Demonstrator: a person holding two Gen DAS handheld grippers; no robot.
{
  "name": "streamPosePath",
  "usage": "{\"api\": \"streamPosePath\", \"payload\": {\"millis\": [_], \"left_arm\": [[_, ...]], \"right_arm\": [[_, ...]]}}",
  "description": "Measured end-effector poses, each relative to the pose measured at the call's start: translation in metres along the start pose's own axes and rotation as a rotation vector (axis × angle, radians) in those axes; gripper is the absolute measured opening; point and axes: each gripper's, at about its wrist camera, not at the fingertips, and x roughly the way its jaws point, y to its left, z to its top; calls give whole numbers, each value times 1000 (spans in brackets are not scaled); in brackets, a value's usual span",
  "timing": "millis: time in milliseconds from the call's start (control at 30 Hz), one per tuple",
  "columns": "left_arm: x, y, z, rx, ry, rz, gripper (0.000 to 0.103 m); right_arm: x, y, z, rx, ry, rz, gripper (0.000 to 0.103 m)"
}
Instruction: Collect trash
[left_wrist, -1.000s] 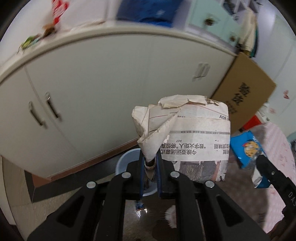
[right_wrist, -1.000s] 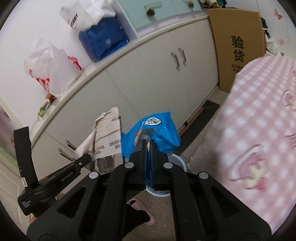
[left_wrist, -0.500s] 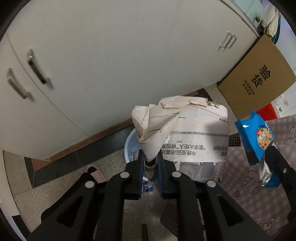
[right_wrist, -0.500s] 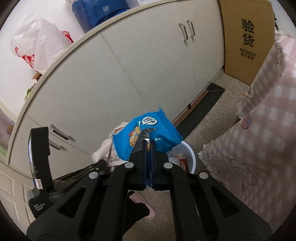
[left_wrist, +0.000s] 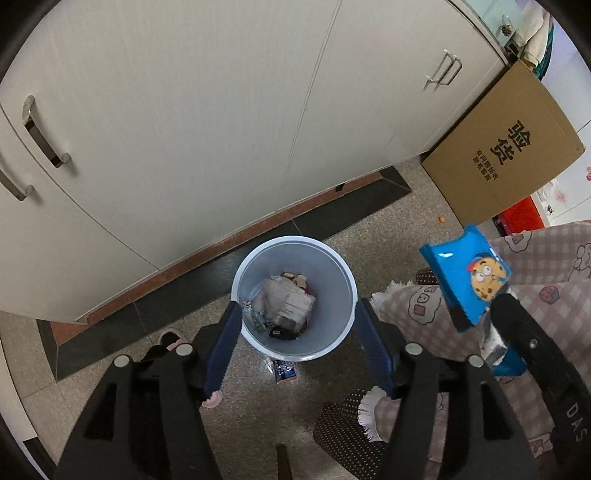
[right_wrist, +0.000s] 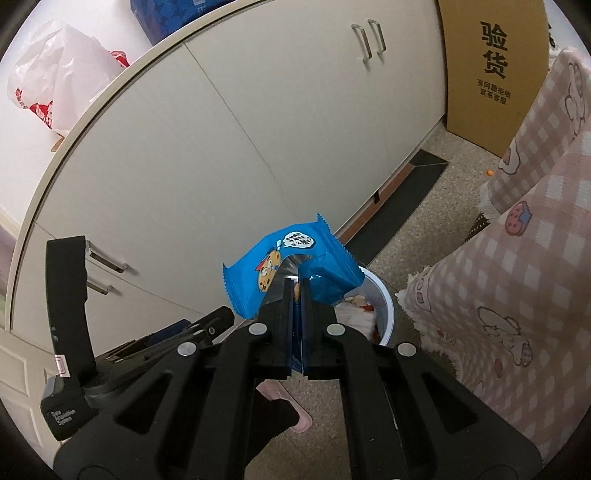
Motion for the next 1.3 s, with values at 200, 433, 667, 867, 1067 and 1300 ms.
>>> {"api": "streamPosePath", "payload": {"millis": [200,433,667,867,1067,1300], "left_arm": [[-10,4,1,6,-26,18,65],[-17,14,0,1,-42,45,67],[-14,22,2,-18,-41,63,68],[-5,26,5,-28,-26,77,68],[-1,27,5,-26,-17,76,68],[-26,16,2,16,-56,59,68]], "right_arm": [[4,7,-1,-10,9,11,4],[14,15,0,-29,9,16,4],[30,18,3,-44,9,15,5],[47,14,0,-37,39,13,49],[54,8,-7,-25,58,-2,49],[15,20,-8,-79,-3,-79,52]]}}
